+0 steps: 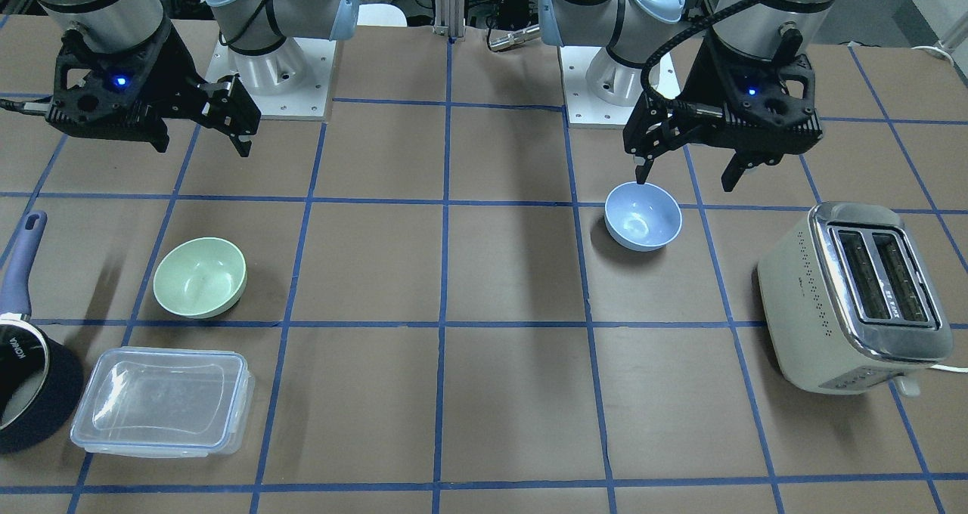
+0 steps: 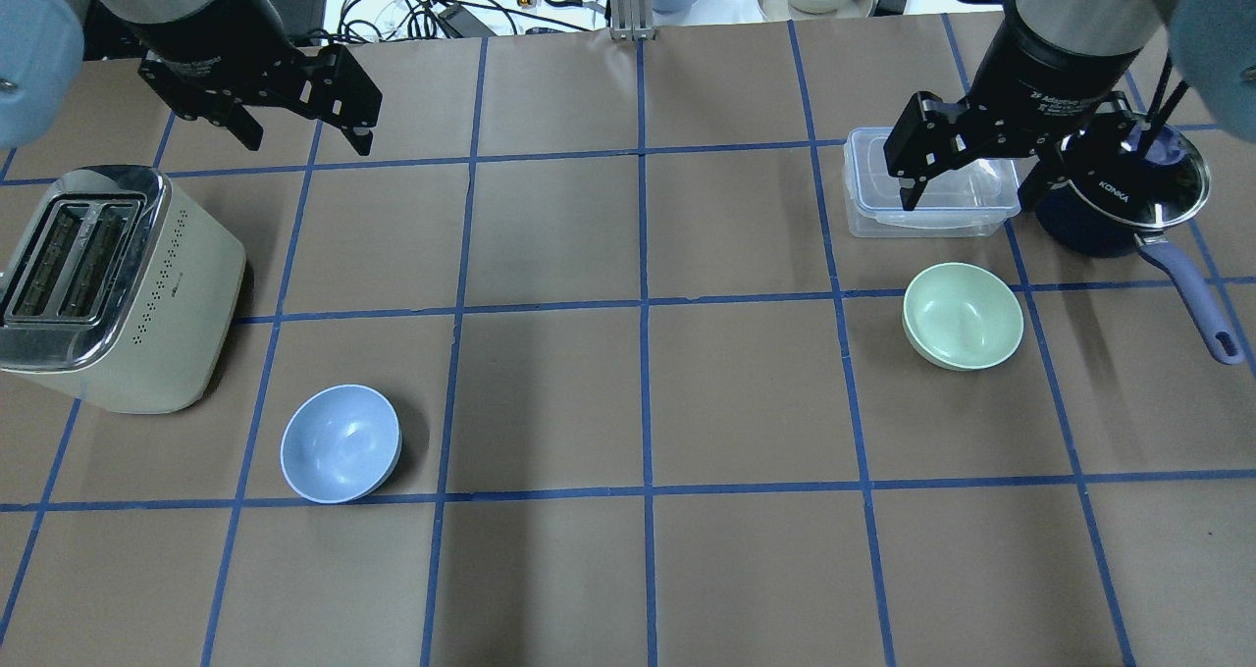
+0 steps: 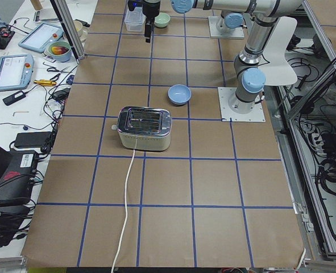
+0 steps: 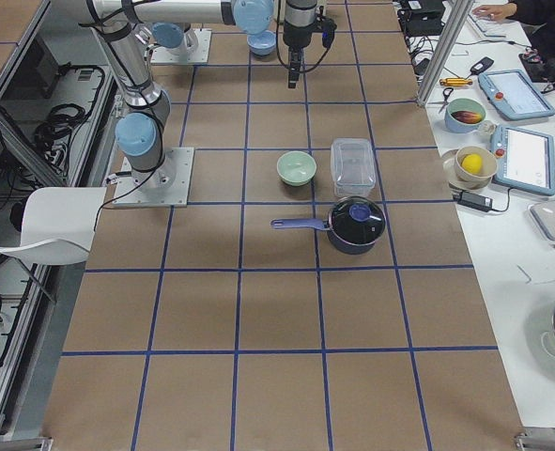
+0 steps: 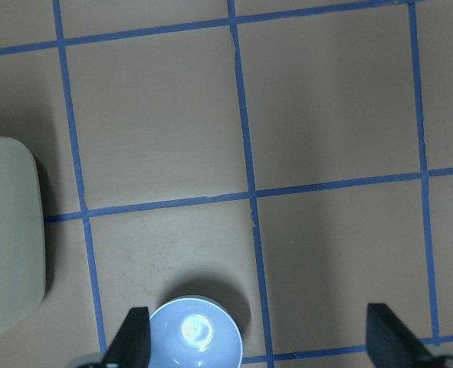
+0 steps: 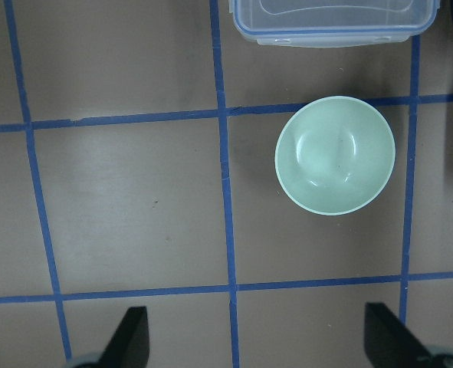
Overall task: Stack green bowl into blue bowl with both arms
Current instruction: 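Lower the left gripper to the light blue bowl while the right nears the green bowl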
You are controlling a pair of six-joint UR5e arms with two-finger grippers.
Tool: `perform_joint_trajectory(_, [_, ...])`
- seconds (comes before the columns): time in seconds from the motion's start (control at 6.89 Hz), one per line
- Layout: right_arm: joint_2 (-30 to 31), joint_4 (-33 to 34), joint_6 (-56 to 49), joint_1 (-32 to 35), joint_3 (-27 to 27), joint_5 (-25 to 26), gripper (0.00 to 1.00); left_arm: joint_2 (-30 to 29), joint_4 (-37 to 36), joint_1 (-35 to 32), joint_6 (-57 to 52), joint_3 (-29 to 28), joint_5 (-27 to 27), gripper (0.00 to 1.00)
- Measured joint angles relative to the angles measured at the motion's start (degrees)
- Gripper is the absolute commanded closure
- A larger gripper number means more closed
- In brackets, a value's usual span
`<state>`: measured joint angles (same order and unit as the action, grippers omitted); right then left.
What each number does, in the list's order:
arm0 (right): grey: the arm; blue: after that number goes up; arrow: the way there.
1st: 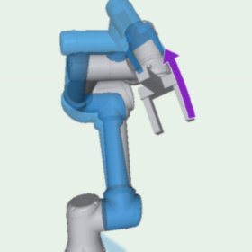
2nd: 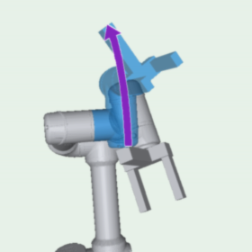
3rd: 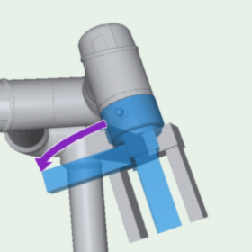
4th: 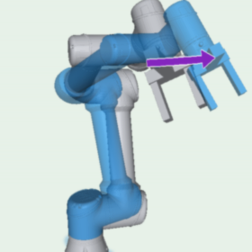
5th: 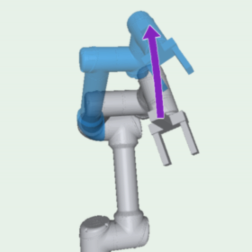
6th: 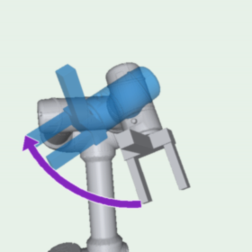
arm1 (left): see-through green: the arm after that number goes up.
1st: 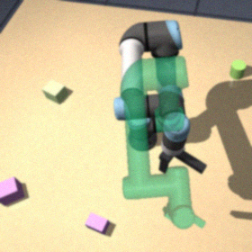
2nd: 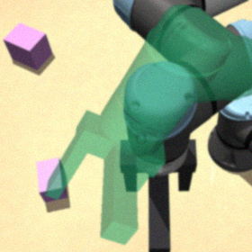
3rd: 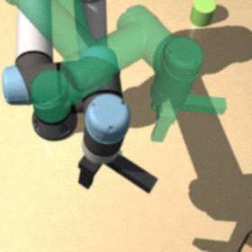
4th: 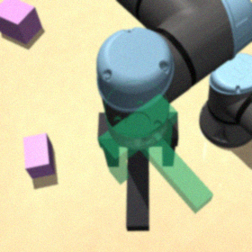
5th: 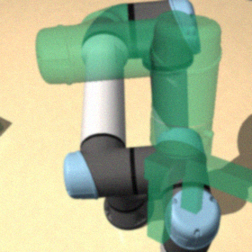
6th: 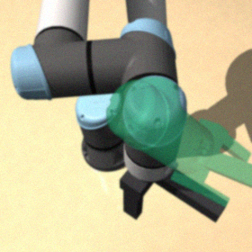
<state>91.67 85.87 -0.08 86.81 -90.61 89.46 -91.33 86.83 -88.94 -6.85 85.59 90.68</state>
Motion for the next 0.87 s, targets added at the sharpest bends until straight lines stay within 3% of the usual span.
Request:
perform_joint_trajectory(0.58, [0.01, 0.0, -0.26, 0.03, -0.06, 0.08, 0.0, 1.9, 0.89, -0.8, 0.32, 6.93, 0.12, 0.0])
perform_joint_trajectory(0.87, [-0.22, 0.07, -0.18, -0.02, 0.04, 0.23, 0.0, 2.3, 0.44, -0.93, 1.3, 14.21, 0.04, 0.0])
